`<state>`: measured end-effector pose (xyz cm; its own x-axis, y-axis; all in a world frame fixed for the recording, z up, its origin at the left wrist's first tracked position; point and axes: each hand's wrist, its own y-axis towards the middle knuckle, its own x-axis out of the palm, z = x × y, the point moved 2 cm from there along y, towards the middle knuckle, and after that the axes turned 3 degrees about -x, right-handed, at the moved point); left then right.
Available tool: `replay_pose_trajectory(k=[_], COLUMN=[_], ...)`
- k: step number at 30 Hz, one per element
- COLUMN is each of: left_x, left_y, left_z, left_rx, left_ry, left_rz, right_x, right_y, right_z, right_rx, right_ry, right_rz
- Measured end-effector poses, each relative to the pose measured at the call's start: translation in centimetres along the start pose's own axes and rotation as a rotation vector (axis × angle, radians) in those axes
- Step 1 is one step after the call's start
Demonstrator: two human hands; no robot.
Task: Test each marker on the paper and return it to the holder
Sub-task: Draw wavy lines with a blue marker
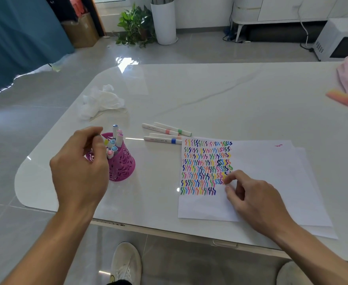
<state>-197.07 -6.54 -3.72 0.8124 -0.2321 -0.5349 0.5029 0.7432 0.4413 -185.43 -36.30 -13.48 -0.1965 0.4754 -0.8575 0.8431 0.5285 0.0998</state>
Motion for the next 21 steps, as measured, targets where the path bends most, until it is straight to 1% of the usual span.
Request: replay_pose_trajectory(k=[2,7,13,18,21], left_x=[0.0,0.1,0.5,1.7,3.0], left_y=[0.0,0.0,-0.3,-1.6,-2.7], left_z=[0.0,-0.1,0.1,1.2,1.9], left_rx=[0.02,0.136,0.178,0.333,0.424], left_ry=[0.052,0.125,0.128,0.136,0.141], left_rz=[-0.001,0.009,-0.03,-0.057,-0.129], right_x=[0.0,0.0,0.0,0.0,-0.1], right_y=[0.0,0.0,0.1,0.1,0.1], right_z=[0.0,-0.1,-0.1,-0.2,-0.1], right_rx=[-0.001,-0.004,-0.005,0.002,0.001], right_ry=[0.0,0.003,-0.004,0.0,0.004], right_rz=[0.003,0.003,0.008,0.007,0.001])
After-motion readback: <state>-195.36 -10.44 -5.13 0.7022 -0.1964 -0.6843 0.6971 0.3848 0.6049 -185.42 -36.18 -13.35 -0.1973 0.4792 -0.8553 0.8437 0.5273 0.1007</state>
